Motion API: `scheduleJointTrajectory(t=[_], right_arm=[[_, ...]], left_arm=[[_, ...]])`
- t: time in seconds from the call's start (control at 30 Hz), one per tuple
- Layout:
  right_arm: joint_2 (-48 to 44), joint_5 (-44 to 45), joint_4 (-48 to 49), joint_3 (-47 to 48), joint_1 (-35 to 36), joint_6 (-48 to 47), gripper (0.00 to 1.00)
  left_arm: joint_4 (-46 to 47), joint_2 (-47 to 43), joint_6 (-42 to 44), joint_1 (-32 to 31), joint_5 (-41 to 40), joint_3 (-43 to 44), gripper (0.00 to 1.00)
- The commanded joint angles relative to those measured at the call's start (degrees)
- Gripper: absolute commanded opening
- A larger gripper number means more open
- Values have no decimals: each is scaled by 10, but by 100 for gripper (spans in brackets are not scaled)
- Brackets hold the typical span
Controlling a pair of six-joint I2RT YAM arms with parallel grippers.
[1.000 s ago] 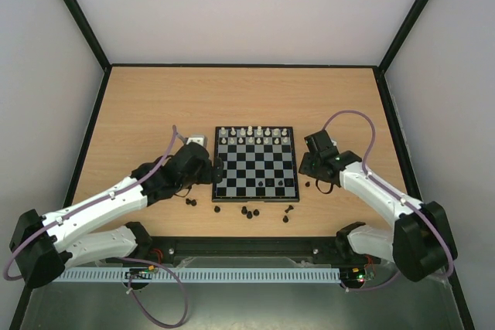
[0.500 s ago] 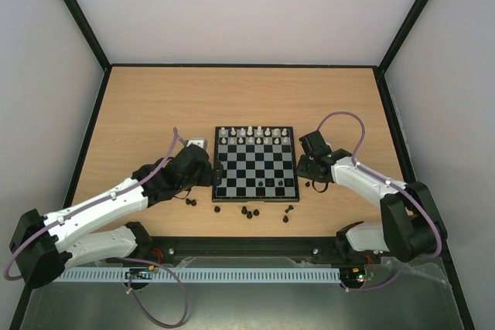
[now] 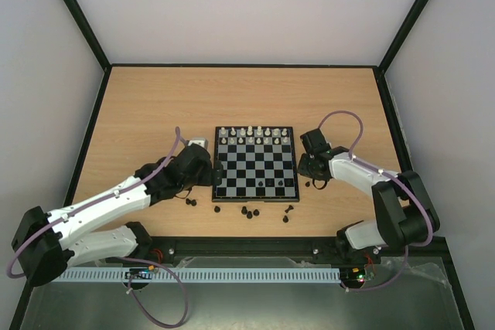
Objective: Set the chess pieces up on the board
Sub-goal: Pick up the chess piece at the center of the board, then place the chess piece on the chessboard.
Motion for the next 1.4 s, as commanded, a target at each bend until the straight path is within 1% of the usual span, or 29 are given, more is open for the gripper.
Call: scheduleJointTrajectory(t=[0.0,0.1,0.23,0.27,0.43,0.53,0.67,0.77,0.9,1.03,1.23,1.37], right_arm=[[10,9,-4,14,-4,-4,16],[10,13,-2,16,-4,-5,12],[14,15,-5,18,-4,-5,3],[10,18,-5,17,-4,-4,2],[-41,30,-23,18,3,-5,1],[-87,40,-57,35,20,-22,1],[-142,29,-104,68,69,-26,2],[-154,6,-126,93,114,-25,2],[-125,-26,-140,123,174,-22,2],[-87,-43,-127,145,228,-20,2],[-5,-26,-133,192,295,-22,3],[46,-12,-141,217,323,-21,3]], left_arm=[[8,11,9,5,1,12,99],[10,17,11,6,3,13,99],[12,22,12,8,4,14,99],[13,22,12,9,4,13,100],[13,23,12,11,4,14,99],[15,27,11,11,4,14,99],[14,30,9,12,2,16,99],[13,23,2,13,-4,16,99],[5,-13,-13,14,-12,14,100],[-16,-72,-25,14,-17,16,99],[-52,-170,-37,14,-38,21,99],[-71,-194,-44,13,-45,24,99]])
